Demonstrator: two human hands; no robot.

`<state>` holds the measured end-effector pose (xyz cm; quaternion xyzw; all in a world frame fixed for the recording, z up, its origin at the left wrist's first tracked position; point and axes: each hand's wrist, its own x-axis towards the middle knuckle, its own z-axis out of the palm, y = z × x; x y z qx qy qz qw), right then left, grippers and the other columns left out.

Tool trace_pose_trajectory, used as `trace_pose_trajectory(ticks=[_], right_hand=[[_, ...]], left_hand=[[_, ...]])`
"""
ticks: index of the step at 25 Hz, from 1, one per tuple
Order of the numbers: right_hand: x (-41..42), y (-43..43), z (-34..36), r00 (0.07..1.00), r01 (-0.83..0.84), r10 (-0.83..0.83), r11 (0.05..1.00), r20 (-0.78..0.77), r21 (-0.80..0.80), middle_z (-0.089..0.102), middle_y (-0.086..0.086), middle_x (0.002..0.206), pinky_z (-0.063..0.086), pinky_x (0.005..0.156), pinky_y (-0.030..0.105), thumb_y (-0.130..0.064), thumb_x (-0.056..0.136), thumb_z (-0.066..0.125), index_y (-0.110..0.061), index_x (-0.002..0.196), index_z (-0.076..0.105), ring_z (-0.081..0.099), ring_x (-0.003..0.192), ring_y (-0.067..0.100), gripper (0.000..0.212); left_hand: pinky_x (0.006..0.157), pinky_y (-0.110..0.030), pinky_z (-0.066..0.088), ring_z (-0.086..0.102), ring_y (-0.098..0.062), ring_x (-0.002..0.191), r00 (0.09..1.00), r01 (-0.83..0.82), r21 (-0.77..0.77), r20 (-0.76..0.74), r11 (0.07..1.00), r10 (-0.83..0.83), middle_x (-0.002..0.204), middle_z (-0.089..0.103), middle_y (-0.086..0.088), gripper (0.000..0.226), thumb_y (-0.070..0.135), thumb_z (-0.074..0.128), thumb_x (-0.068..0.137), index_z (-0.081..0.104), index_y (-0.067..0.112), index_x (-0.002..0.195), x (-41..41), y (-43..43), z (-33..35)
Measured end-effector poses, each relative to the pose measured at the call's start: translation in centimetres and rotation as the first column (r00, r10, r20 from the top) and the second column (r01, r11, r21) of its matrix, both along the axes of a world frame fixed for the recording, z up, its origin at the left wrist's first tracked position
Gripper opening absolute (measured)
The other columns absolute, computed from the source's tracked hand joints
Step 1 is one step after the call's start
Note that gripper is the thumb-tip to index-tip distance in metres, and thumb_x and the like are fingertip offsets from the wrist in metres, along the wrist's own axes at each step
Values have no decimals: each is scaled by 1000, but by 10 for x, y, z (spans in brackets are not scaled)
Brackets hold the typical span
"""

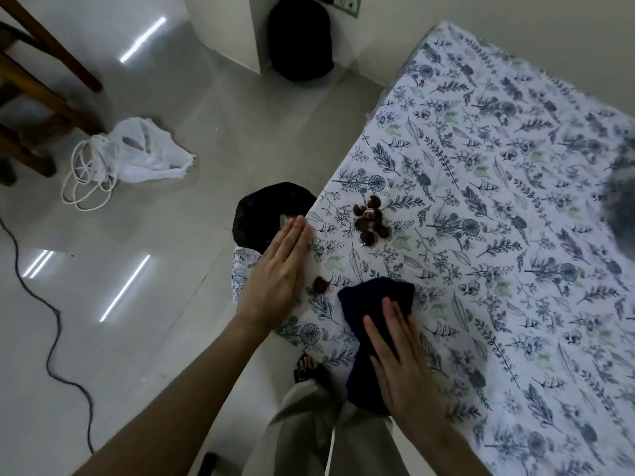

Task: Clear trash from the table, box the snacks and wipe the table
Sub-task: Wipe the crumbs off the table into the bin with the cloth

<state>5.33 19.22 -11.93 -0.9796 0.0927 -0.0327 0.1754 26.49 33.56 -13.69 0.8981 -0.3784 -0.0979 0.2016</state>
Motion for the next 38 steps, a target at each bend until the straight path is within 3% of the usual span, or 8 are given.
trace_pose_trajectory(ticks=[6,10,14,25,29,33,35,38], right_hand=[[34,-1,-1,953,-303,290,922,-89,-240,15,9,159,24,114,48,-27,96,42,-17,151,16,17,146,28,62],[48,-3,5,925,-378,351,884,-144,-274,21,2,158,23,114,50,-31,92,39,-20,151,19,16,146,25,63],[49,0,9,948,-306,268,916,-173,-259,17,0,159,22,113,52,-30,91,37,-20,151,18,13,147,24,63],[36,-20,9,979,157,-168,983,-115,-95,28,1,156,21,115,49,-26,98,29,-15,148,27,17,146,24,51],[2,-35,6,997,-67,64,995,-49,-72,34,2,153,27,112,50,-23,100,29,-15,147,29,22,145,26,48],[0,-14,5,861,-507,508,847,-34,-159,38,-1,151,30,112,45,-13,91,44,-17,144,35,29,142,25,54],[25,7,2,815,-576,577,802,-44,-157,35,-1,152,26,114,44,-13,91,46,-17,144,36,25,144,24,55],[57,20,-1,827,-560,560,813,-49,-163,34,-2,153,24,115,44,-17,92,45,-17,145,34,23,145,23,55]], left_hand=[[122,-37,19,6,-19,150,1000,0,-10,5,1000,0,160,13,-9,55,19,34,100,15,8,150,1,-1,-1],[122,-33,15,6,-18,150,1000,-1,-8,10,1000,1,160,14,-8,58,20,34,97,16,8,150,2,-1,0],[122,-29,15,5,-15,150,1000,-5,-16,15,1000,5,160,14,-7,57,19,36,98,15,10,151,2,-1,-2],[119,-28,19,8,-11,149,998,-61,-47,-20,997,60,161,13,-1,56,15,38,100,16,16,151,-1,1,-2],[118,-28,18,6,-10,149,997,-72,-56,-18,996,71,161,14,0,57,14,39,100,15,17,151,-2,2,-1],[120,-29,19,7,-10,149,997,-62,-106,-45,992,57,160,15,-1,55,10,36,99,18,15,151,0,2,-1],[120,-32,22,11,-12,148,998,-48,-129,-48,990,42,159,19,-3,53,14,34,98,22,12,150,2,2,-3],[118,-32,27,19,-13,145,992,-99,-192,-96,976,82,156,28,-6,54,10,45,94,32,10,146,5,2,-5]])
